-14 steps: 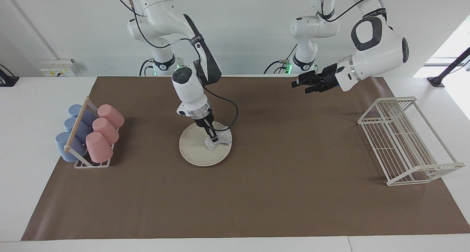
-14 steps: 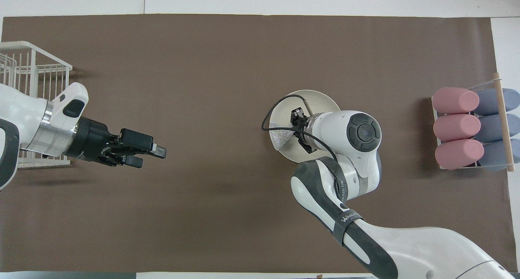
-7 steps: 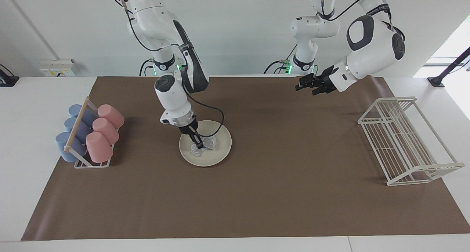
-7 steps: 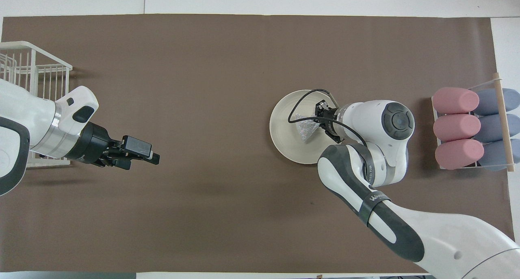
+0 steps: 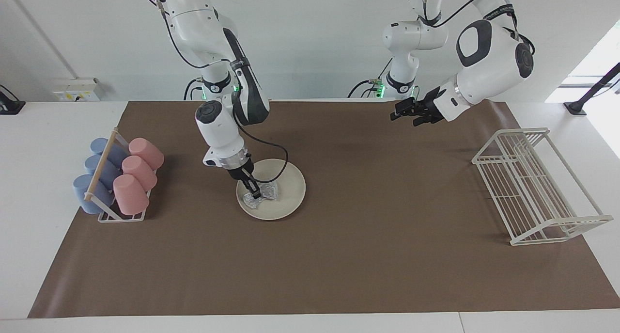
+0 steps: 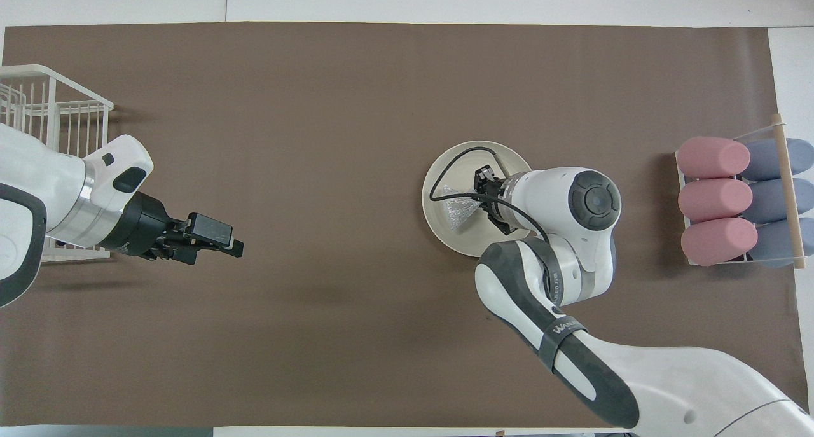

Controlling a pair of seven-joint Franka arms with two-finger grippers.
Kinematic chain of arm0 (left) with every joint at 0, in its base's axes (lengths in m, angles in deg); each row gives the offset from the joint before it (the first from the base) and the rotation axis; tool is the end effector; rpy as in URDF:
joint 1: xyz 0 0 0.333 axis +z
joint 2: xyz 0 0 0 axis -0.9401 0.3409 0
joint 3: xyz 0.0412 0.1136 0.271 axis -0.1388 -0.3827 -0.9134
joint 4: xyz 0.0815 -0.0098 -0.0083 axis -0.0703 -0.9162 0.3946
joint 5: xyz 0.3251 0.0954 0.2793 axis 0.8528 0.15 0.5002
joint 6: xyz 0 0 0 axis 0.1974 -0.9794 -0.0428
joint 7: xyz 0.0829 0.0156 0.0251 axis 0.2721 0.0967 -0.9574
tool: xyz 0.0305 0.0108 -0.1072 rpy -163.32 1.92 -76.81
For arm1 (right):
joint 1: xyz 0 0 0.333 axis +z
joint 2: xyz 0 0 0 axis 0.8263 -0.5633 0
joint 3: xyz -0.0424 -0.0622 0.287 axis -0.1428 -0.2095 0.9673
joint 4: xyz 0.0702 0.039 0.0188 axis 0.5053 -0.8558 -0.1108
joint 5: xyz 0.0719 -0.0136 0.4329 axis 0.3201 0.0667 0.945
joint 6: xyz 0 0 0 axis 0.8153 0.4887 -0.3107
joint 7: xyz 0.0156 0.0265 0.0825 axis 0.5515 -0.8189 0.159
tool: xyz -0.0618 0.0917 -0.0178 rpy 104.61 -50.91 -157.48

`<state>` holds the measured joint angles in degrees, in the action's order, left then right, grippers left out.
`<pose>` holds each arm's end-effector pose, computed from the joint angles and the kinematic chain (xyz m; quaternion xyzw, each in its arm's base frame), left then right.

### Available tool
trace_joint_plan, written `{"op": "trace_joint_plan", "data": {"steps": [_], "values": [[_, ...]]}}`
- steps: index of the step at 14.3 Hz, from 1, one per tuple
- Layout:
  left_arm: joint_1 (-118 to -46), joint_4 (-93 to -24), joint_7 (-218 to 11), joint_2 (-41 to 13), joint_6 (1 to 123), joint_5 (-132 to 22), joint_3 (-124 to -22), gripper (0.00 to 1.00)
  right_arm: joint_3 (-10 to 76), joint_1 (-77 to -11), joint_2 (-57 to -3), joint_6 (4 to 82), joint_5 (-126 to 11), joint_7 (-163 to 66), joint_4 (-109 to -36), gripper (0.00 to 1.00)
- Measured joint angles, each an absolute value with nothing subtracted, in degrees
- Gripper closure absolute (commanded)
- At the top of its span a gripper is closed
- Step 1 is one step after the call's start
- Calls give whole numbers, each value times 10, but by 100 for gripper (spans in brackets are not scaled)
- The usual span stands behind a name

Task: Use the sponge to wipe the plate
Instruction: 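Rub the wipe in circles over the plate with the right gripper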

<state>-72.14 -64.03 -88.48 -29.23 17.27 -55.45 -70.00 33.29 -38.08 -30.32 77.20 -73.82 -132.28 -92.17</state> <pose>0.5358 -0.1203 0.4466 0.9680 -0.0174 -0.1483 0.2017 0.5583 0.2546 0.2346 -0.8431 0.5196 0.0014 0.1384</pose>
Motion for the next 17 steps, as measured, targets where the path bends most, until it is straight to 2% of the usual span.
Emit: {"op": "trace_joint_plan", "data": {"steps": [2,4,9,17], "values": [[-721,-636,-886,-292,174,-549,-701,0,334,-368,-303,777,-738,-1336,-925,100],[-720,-635,-887,-292,175,-547,-702,0,334,-383,-303,777,-738,-1309,-925,100],[-720,-634,-888,-292,176,-532,-703,0,333,-472,-302,776,-737,-1168,-928,100],[-720,-634,-890,-292,177,-531,-704,0,334,-377,-299,778,-737,-1315,-931,100]]}}
